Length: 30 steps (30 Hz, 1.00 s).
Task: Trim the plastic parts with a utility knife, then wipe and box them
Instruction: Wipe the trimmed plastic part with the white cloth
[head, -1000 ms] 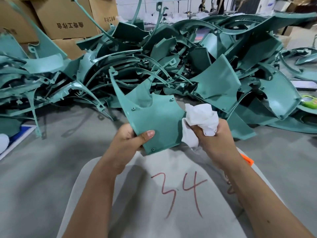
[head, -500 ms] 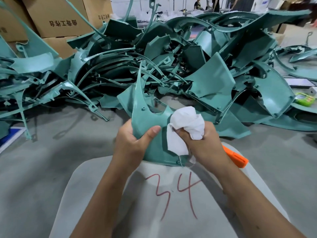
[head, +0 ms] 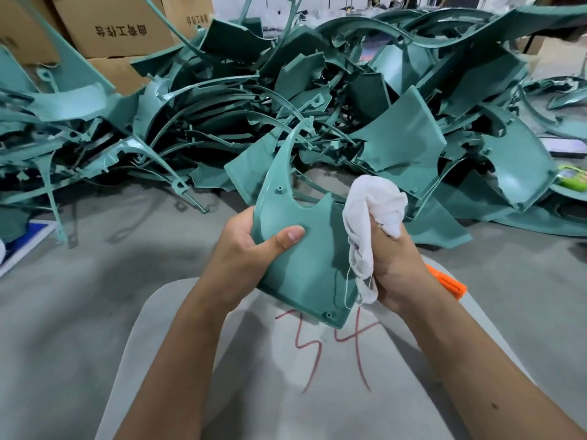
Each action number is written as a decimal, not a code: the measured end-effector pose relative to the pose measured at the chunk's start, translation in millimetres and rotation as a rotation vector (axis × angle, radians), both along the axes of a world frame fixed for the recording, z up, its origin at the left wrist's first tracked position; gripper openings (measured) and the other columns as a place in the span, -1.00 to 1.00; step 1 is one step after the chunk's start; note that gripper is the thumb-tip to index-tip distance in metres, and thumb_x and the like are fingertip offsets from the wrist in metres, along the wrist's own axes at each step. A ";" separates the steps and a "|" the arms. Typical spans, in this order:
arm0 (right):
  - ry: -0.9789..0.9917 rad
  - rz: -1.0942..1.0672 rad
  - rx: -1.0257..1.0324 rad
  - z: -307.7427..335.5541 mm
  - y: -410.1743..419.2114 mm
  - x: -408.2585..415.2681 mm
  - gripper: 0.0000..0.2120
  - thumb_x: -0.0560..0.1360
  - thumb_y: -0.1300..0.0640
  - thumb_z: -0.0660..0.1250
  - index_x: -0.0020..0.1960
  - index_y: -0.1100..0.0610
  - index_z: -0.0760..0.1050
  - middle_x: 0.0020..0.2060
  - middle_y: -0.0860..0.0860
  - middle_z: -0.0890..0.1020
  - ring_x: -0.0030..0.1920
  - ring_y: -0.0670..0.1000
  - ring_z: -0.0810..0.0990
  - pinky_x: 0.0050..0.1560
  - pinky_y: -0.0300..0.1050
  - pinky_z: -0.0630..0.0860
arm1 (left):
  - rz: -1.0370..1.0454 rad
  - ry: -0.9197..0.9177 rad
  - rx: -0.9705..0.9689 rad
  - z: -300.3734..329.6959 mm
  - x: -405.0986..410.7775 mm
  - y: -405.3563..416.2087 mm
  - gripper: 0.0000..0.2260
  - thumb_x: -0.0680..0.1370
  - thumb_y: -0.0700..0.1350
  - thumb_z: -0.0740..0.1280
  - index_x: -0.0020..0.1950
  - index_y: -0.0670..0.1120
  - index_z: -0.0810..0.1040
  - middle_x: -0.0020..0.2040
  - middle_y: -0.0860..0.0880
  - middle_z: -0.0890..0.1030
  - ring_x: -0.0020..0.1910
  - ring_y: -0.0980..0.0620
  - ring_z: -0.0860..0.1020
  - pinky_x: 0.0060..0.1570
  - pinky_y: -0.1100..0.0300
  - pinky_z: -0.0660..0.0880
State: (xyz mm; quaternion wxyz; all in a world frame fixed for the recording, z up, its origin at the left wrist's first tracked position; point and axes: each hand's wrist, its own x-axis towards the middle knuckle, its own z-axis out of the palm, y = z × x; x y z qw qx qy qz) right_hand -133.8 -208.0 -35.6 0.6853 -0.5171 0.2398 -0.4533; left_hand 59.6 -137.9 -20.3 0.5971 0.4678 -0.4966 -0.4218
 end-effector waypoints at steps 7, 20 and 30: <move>-0.027 0.023 0.113 1.8 3.5 8.8 -0.53 0.64 0.15 0.30 -0.43 -0.05 0.66 -0.47 -0.10 0.62 -0.49 -0.13 0.61 -0.46 -0.33 0.50 | 0.043 -0.126 -0.011 -0.5 4.8 -0.6 -0.84 0.48 0.01 0.52 0.04 0.11 0.70 0.02 -0.01 0.76 -0.03 -0.01 0.74 -0.13 0.23 0.63; 0.196 -0.216 -0.005 -4.4 -7.8 1.7 -0.87 0.55 0.08 0.51 -0.18 0.02 0.68 -0.30 0.05 0.70 -0.32 0.03 0.67 -0.27 -0.05 0.58 | -0.013 -0.055 0.146 0.5 29.9 10.9 -0.71 0.47 0.19 0.45 0.01 0.01 0.71 -0.04 -0.13 0.75 -0.17 -0.04 0.73 -0.28 0.21 0.61; 0.823 -0.083 -0.769 -9.3 -1.3 1.2 -0.12 0.26 -0.34 0.62 0.48 -0.25 0.33 0.36 -0.27 0.41 0.41 -0.07 0.34 0.38 -0.02 0.35 | 0.246 -0.178 0.122 -3.8 42.2 37.0 -0.40 0.60 0.32 0.28 -0.13 -0.25 0.63 -0.28 -0.13 0.65 -0.37 0.00 0.57 -0.39 0.22 0.47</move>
